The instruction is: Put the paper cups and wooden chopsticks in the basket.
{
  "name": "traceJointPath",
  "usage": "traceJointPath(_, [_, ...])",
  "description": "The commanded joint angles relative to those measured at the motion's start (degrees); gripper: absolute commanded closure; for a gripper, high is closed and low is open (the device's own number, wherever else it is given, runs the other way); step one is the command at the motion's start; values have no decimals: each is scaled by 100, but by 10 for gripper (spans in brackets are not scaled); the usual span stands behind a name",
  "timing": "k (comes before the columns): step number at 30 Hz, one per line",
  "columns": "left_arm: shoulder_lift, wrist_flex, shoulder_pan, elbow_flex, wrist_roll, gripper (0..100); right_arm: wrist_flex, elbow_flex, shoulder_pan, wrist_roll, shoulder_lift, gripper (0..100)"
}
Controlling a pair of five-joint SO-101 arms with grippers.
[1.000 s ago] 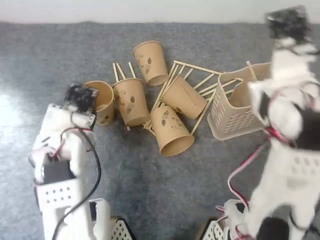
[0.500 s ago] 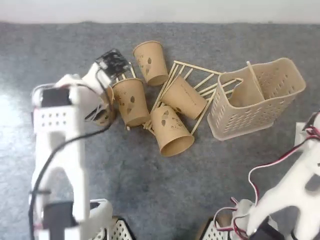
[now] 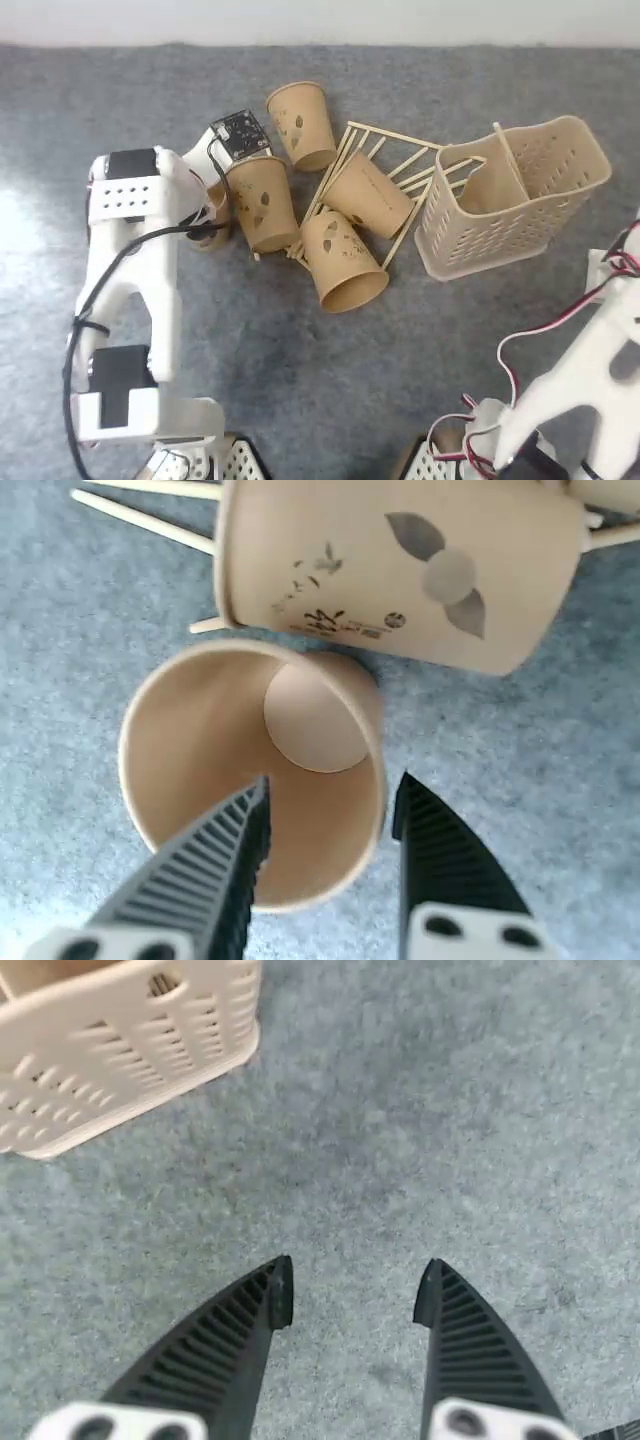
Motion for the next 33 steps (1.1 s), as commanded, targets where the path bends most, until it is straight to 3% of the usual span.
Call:
traceJointPath(1, [-35,-105,123,48,-79,835,-110,-35,-189,35,-154,786])
traceJointPath(5, [-35,-97,88,48,-79,971,-110,-35,-251,26,-154,786])
traceJointPath(20, [-114,642,105,84,-290,990,-110,-26,-268,26,-154,786])
traceJointPath(28, [-1160,1987,141,-1033,-290,991,-110,-26,-268,26,-154,786])
traceJointPath(33, [-1793,2646,545,-1024,-246,991,-110,0,-277,26,-92,786])
